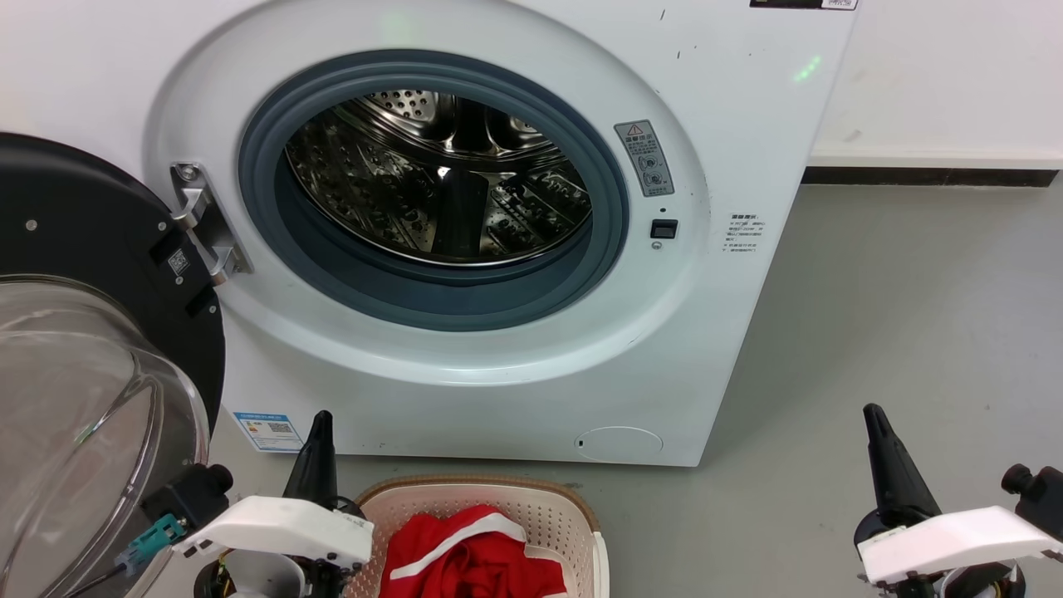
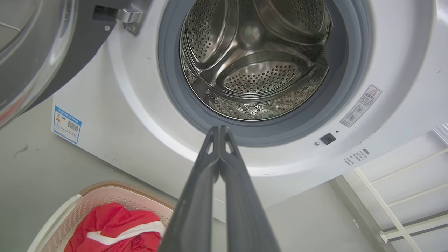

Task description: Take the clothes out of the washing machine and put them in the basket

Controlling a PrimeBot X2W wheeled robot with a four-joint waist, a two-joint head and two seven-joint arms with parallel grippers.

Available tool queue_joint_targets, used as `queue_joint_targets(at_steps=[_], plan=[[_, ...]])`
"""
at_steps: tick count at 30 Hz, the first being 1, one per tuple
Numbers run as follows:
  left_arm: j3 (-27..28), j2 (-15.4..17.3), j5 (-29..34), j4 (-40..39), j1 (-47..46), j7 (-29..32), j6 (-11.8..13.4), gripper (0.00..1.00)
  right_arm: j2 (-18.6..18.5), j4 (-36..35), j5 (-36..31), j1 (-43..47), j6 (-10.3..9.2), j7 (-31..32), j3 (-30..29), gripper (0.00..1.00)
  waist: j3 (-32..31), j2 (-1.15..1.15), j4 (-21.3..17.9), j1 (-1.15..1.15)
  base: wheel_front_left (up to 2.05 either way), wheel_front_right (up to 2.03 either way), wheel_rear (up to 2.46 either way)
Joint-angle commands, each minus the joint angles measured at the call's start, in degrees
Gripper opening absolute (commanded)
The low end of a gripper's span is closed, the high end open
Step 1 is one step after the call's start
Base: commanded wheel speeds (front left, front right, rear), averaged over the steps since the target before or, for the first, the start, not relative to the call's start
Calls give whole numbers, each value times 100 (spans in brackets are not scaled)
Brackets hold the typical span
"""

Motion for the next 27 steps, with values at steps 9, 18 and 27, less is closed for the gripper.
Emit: queue_joint_targets(at_steps=[9, 18, 27], plan=[[168, -16, -766, -29, -180, 183, -130, 0, -57, 65, 837, -266, 0, 120, -42, 0, 1, 0, -9, 0, 0, 0, 0], [285, -31, -1398, -3, -192, 348, -214, 0, -62, 168, 1507, -338, 0, 229, -77, 0, 1, 0, -19, 0, 0, 0, 0], [397, -45, -1980, 22, -203, 496, -301, 0, -65, 261, 2112, -410, 0, 326, -113, 0, 1, 0, -29, 0, 0, 0, 0]])
